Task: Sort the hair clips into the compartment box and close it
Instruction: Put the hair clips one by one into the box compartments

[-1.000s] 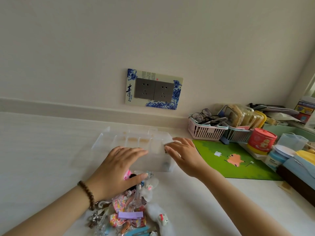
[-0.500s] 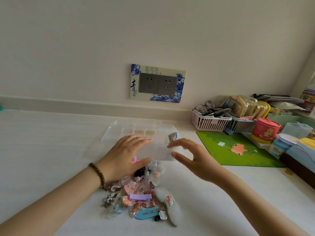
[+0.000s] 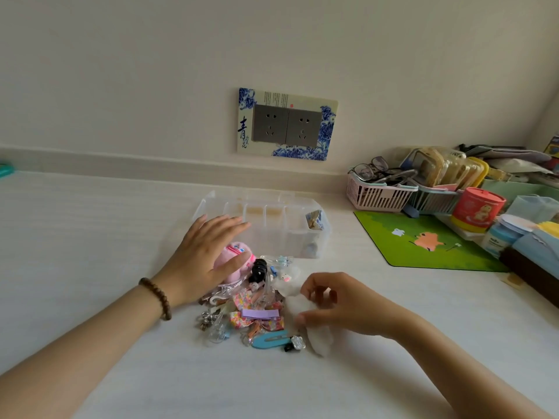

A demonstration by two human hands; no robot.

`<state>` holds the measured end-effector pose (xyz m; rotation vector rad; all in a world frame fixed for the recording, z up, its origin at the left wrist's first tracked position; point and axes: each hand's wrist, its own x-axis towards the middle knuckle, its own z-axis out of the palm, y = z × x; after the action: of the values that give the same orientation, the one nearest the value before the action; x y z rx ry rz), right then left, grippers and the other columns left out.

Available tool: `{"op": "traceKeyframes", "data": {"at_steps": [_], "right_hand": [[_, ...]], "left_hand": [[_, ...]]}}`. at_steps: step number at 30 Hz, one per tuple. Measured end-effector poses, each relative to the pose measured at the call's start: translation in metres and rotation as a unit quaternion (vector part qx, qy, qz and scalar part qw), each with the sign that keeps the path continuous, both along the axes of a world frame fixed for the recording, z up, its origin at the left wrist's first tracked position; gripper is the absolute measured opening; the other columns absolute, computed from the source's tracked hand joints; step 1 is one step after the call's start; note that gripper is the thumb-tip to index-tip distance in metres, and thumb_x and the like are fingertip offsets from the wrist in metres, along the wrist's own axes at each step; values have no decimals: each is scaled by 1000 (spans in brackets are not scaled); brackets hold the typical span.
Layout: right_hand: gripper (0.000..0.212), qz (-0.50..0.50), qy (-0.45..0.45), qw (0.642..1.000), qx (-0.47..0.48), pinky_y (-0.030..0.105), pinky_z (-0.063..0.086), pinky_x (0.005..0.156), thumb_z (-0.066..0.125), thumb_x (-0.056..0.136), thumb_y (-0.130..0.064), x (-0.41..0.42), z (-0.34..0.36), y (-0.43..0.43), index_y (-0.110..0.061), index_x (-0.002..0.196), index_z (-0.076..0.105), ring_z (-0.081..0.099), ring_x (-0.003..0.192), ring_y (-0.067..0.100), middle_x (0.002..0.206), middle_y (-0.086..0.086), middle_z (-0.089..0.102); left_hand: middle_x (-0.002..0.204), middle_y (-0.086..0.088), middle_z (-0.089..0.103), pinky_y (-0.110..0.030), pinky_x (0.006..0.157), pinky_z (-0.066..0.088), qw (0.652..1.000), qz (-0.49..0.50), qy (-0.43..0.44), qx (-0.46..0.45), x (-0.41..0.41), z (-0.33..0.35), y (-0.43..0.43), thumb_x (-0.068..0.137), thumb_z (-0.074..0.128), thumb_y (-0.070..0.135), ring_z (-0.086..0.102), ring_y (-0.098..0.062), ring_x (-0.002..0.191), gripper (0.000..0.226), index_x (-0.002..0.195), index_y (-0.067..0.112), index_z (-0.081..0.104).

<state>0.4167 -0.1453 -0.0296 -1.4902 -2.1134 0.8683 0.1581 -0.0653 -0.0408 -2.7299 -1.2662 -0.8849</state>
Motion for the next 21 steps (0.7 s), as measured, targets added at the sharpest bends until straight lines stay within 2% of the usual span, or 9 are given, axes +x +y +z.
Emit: {"op": "traceKeyframes", "data": {"at_steps": [2, 5, 8, 10, 12, 14, 16, 18, 21], "right_hand": [[25, 2, 86, 996, -18, 14, 38, 55, 78, 72, -28, 1, 4, 3, -19, 85, 59, 46, 58, 2, 72, -7, 58], [30, -59, 201, 978, 8, 18, 44, 48, 74, 65, -34, 3, 23, 21, -15, 82, 57, 54, 59, 16, 74, 11, 69], [19, -125, 282, 950, 52, 19, 50, 47, 71, 75, -23, 3, 46, 54, -12, 76, 56, 59, 54, 14, 69, 6, 70], [15, -165, 293, 938, 84, 20, 53, 48, 68, 81, -15, 1, 58, 76, -6, 81, 56, 61, 53, 14, 70, 6, 69], [21, -191, 258, 940, 117, 23, 55, 50, 67, 83, -14, -2, 64, 96, 1, 92, 56, 63, 55, 14, 76, 7, 69], [25, -198, 181, 951, 150, 24, 54, 49, 69, 82, -18, -6, 64, 111, 0, 95, 57, 65, 57, 15, 78, 6, 69], [22, -187, 59, 967, 162, 19, 49, 45, 71, 79, -28, -9, 61, 121, -7, 83, 64, 62, 53, 12, 73, 6, 70], [23, -183, -57, 968, 164, 21, 43, 46, 70, 78, -38, -11, 56, 127, -16, 72, 68, 57, 54, 11, 71, 5, 70], [27, -183, -126, 954, 203, 30, 43, 65, 67, 81, -40, -11, 51, 134, -15, 80, 73, 58, 83, 19, 91, 5, 68]], "left_hand": [[144, 8, 34, -32, 115, 0, 1000, 0, -1, 8, 1, -1, -1, 85, 20, 61, 20, -6, 135, 60, 137, 32, 30], [142, 9, 36, -33, 115, 3, 1000, -2, -12, 5, 1, -1, 0, 85, 19, 62, 23, -6, 134, 60, 136, 32, 31], [142, 11, 35, -33, 114, 3, 1000, -2, -17, -4, 1, -2, 2, 85, 20, 62, 22, -4, 133, 58, 136, 36, 29], [143, 12, 34, -32, 114, 3, 1000, -4, -20, -9, 1, -3, 2, 86, 21, 62, 20, -2, 133, 56, 136, 39, 27], [143, 14, 33, -32, 115, 3, 1000, -7, -21, -11, 1, -4, 3, 86, 20, 62, 19, 0, 132, 55, 136, 40, 26], [143, 15, 32, -30, 114, 1, 1000, -7, -22, -14, 1, -4, 3, 85, 19, 63, 19, 1, 133, 55, 136, 41, 25], [143, 16, 31, -27, 113, -1, 1000, -9, -24, -16, 1, -4, 4, 85, 19, 63, 18, 3, 132, 56, 136, 42, 25], [143, 17, 30, -26, 113, -1, 999, -11, -25, -16, 0, -3, 4, 85, 18, 64, 17, 3, 132, 56, 136, 41, 25], [142, 19, 30, -24, 112, -2, 999, -14, -25, -15, 0, -3, 4, 85, 17, 64, 15, 6, 132, 57, 136, 41, 25]]}}
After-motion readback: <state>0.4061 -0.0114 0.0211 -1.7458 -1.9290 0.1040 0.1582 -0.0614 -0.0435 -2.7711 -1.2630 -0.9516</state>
